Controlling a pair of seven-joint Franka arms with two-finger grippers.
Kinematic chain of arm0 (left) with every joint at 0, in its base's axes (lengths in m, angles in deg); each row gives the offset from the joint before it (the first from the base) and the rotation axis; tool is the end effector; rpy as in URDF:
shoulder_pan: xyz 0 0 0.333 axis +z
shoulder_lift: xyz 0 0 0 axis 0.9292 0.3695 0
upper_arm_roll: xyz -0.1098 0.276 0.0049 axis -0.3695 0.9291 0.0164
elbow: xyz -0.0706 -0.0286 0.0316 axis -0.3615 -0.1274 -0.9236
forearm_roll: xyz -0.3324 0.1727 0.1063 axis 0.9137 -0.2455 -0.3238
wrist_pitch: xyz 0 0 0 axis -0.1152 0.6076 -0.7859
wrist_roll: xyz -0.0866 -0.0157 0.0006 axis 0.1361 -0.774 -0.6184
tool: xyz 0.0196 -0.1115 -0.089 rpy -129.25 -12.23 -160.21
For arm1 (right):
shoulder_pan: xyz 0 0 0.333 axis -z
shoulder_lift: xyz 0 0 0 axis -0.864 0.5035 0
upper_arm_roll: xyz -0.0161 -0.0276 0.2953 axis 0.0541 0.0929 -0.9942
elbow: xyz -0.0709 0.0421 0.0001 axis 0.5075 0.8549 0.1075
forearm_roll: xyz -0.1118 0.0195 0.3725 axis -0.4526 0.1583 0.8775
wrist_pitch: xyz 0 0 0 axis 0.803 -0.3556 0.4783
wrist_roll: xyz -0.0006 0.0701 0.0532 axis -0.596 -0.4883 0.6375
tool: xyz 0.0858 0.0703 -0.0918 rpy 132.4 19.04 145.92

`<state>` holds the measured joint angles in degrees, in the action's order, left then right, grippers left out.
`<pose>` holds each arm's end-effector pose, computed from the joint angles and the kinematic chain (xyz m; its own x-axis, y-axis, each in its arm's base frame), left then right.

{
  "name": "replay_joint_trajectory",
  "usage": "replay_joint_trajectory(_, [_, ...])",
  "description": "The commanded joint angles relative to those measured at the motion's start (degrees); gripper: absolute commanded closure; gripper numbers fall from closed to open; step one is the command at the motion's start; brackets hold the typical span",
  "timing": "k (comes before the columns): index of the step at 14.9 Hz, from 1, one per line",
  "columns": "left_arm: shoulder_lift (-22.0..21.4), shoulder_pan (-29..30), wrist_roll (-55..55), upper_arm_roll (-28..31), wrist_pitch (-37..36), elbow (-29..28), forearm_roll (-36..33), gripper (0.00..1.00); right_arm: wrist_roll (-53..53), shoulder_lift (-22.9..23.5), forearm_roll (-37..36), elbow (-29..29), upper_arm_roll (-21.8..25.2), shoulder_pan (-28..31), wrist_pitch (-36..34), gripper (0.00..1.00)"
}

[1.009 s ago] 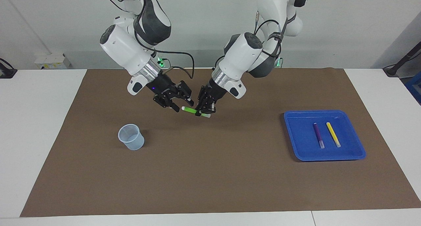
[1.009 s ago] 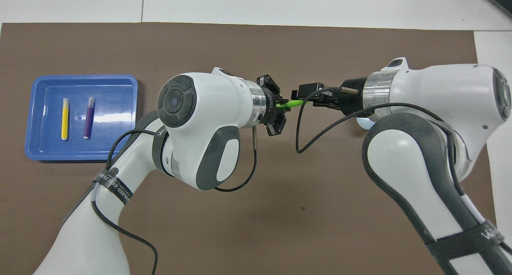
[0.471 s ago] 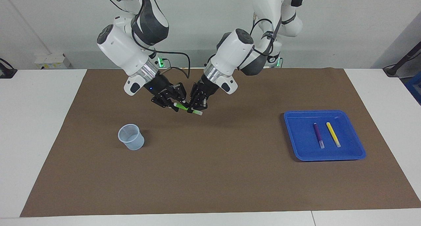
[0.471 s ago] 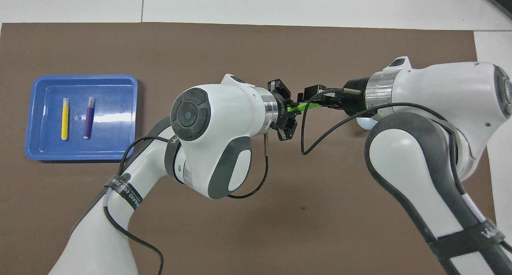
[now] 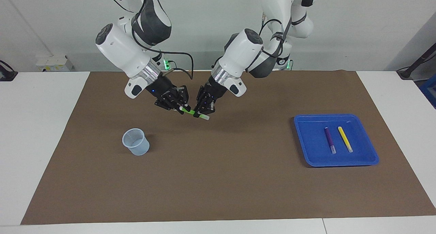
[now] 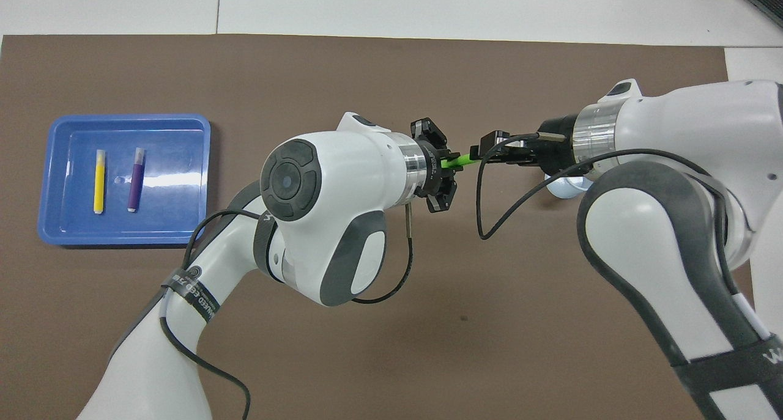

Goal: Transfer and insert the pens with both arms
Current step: 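Grasp the green pen with the right gripper and open the left gripper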

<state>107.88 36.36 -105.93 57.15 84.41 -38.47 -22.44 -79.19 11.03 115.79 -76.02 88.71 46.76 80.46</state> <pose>0.5274 -0.4702 0.4451 -0.0302 0.8060 -0.5911 0.9773 0.1479 0.1518 0.5878 0.1893 0.4682 0.9889 -0.1016 0.1080 -0.0267 -0.8383 -0.5446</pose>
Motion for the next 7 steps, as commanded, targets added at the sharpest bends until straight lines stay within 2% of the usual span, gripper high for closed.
replay_joint_trajectory(1, [-0.81, -1.53, -0.11, 0.84, 2.45, -1.8, 1.03, 1.0, 1.47, 0.33, 0.19, 1.45, -0.31, 0.61, -1.65, 0.83])
replay_joint_trajectory(3, [-0.72, -1.62, -0.19, 0.84, 3.42, -1.8, 1.03, 1.0, 1.47, 0.33, 0.19, 1.45, -0.31, 0.61, -1.65, 0.9])
replay_joint_trajectory(4, [-0.72, -1.62, -0.19, 0.84, 3.6, -1.8, 1.03, 1.0, 1.73, 0.33, 0.19, 1.45, -0.31, 0.61, -1.65, 0.97])
replay_joint_trajectory(7, [-0.63, -1.62, 0.33, 0.84, 3.78, -1.8, 0.95, 1.0, 2.44, 0.33, 0.19, 1.45, -0.22, 0.61, -1.65, 1.0])
